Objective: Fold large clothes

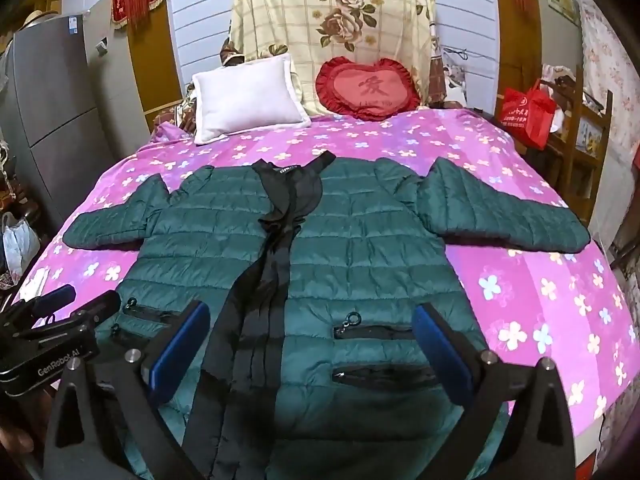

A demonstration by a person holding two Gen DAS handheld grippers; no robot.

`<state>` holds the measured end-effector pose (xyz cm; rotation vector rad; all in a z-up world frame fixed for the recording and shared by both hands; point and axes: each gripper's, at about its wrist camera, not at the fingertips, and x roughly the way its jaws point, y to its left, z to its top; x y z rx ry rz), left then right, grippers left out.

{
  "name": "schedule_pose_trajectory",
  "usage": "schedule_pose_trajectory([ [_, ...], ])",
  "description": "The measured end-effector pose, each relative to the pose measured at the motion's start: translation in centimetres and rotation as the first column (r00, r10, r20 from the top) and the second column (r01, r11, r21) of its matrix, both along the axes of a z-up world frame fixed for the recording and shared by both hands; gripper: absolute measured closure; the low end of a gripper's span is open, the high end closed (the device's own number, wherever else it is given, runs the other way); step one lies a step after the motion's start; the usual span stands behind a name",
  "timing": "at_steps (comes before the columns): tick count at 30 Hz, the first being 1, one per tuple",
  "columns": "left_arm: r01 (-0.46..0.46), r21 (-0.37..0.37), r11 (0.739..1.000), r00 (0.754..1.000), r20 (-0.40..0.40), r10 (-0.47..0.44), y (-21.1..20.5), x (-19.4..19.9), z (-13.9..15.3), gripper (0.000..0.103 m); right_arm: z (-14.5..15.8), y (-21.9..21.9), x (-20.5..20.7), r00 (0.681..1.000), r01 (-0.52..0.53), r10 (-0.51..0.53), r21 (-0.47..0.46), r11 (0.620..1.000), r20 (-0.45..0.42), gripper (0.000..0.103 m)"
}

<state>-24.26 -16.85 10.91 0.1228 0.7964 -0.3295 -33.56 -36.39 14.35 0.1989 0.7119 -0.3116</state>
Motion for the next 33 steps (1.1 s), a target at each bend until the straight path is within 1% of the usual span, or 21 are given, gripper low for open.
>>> schedule_pose_trajectory([
  [7, 0.003, -0.001, 1.000, 1.000, 0.006, -0.003, 0.0, -0.4, 0.0, 0.055, -0.2, 0.1, -0.1, 1.000, 0.001, -0.001, 0.007, 1.000, -0.005, 0.001],
  [12, 0.000, 0.000, 1.000, 1.000, 0.006, 0.000, 0.1, -0.8, 0.1, 0.055, 0.2, 0.1, 0.3, 1.000, 0.002, -0.002, 0.012, 1.000, 0.000, 0.001],
  [17, 0.006, 0.002, 1.000, 1.000, -0.003, -0.006, 0.1, -1.0, 0.0, 0.055, 0.3, 0.1, 0.1, 1.000, -0.003, 0.003, -0.004, 1.000, -0.003, 0.001],
  [24, 0.017, 0.001, 1.000, 1.000, -0.015, -0.017, -0.1, -1.6, -0.4, 0.055, -0.8, 0.3, 0.0, 1.000, 0.001, -0.001, -0.003, 1.000, -0.012, 0.001],
  [25, 0.018, 0.002, 1.000, 1.000, -0.016, -0.018, -0.2, -1.6, -0.5, 0.055, -0.8, 0.2, -0.2, 1.000, 0.001, -0.001, -0.003, 1.000, -0.014, 0.001],
  [26, 0.019, 0.002, 1.000, 1.000, -0.017, -0.019, -0.2, -1.7, -0.5, 0.055, -0.7, -0.1, -0.2, 0.999, 0.009, -0.009, -0.006, 1.000, -0.048, 0.001],
  [27, 0.021, 0.000, 1.000, 1.000, -0.019, -0.021, -0.2, -1.8, -0.6, 0.055, -0.8, 0.0, -0.3, 0.999, 0.010, -0.011, -0.006, 1.000, -0.049, 0.001],
  [29, 0.023, 0.002, 1.000, 0.999, -0.022, -0.023, -0.3, -1.9, -0.7, 0.055, -0.7, 0.0, -0.3, 0.999, 0.010, -0.010, -0.006, 1.000, -0.040, 0.001],
  [31, 0.025, 0.005, 1.000, 0.999, -0.022, -0.025, -0.3, -1.9, -0.7, 0.055, -0.8, -0.1, -0.3, 1.000, 0.012, -0.012, 0.006, 1.000, -0.004, 0.001],
  [33, 0.025, 0.002, 1.000, 0.999, -0.023, -0.025, -0.3, -1.9, -0.8, 0.055, -0.8, -0.1, -0.3, 1.000, 0.009, -0.009, 0.004, 1.000, -0.004, 0.001],
])
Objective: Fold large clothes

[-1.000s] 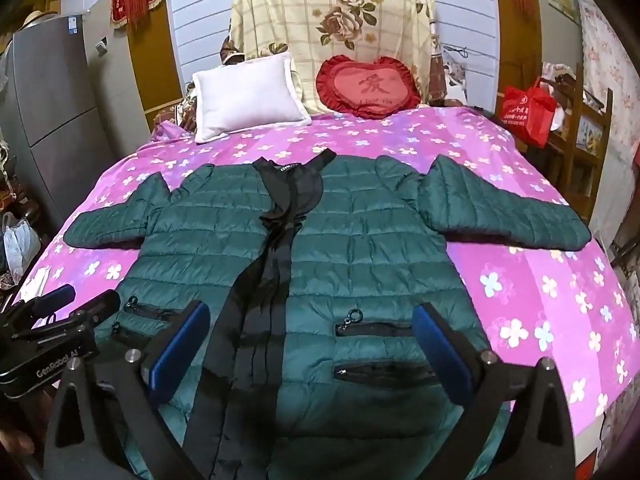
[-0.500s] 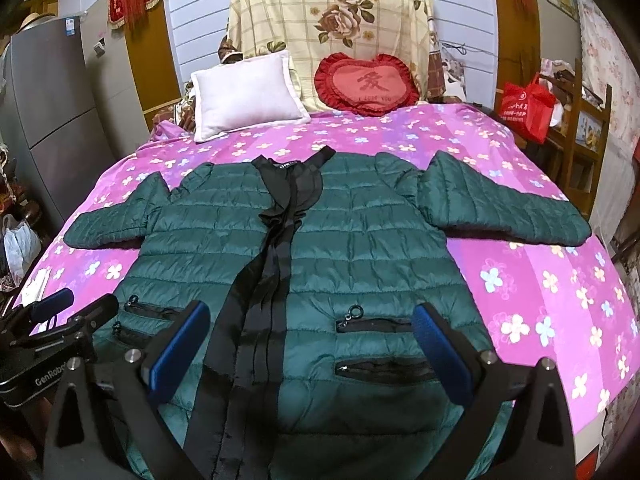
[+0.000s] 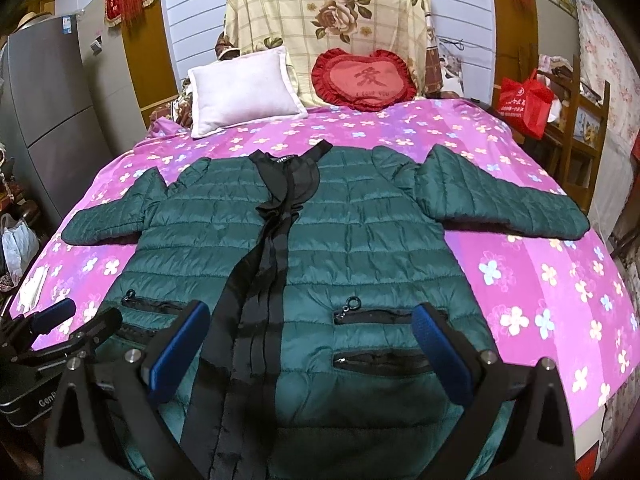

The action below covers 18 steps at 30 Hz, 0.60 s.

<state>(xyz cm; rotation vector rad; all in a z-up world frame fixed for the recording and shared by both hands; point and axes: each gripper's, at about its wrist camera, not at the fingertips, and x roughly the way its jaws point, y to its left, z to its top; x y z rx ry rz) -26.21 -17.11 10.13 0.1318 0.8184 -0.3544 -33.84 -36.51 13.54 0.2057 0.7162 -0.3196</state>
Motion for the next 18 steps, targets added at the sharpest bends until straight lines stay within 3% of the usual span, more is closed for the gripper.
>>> schedule_pose_trajectory([
  [18, 0.016, 0.006, 1.000, 1.000, -0.024, -0.015, -0.12, 0.33, -0.84, 0.055, -0.51, -0.24, 0.13, 1.000, 0.006, -0.006, 0.006, 1.000, -0.024, 0.001],
])
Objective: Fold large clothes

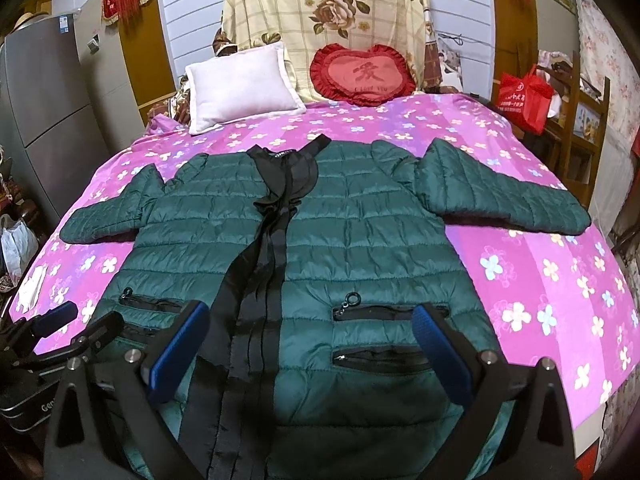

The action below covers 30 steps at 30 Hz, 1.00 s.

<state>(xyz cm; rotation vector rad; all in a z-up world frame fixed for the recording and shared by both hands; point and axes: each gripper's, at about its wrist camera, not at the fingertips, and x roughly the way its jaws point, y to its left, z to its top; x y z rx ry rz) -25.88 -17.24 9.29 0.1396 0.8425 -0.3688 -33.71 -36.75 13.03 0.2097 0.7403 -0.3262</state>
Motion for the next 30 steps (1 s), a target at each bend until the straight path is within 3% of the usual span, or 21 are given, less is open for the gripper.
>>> schedule_pose_trajectory([
  [30, -0.005, -0.014, 1.000, 1.000, 0.020, 0.005, 0.07, 0.57, 0.21, 0.064, -0.59, -0.06, 0.85, 1.000, -0.004, 0.004, 0.004, 1.000, -0.014, 0.001],
])
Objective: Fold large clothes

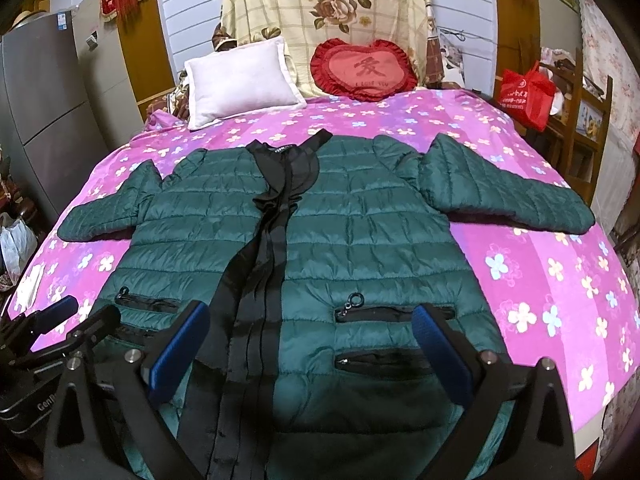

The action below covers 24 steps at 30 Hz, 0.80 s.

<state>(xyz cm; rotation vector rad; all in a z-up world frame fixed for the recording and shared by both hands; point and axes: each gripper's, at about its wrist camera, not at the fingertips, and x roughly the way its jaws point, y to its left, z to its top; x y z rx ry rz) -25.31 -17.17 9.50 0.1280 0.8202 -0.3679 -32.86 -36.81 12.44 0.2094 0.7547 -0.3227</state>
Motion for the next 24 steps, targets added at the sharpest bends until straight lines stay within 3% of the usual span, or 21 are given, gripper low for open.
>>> schedule_pose_trajectory([
  [13, -0.013, -0.047, 0.999, 1.000, -0.002, 0.013, 0.6, 0.9, 0.2, 0.064, -0.2, 0.0, 0.4, 1.000, -0.002, 0.002, -0.002, 1.000, -0.001, 0.001],
  [24, -0.014, -0.027, 1.000, 0.999, -0.035, 0.013, 0.5, 2.6, 0.0, 0.064, -0.1, -0.3, 2.8, 0.999, -0.013, 0.016, 0.074, 0.997, -0.050, 0.001],
])
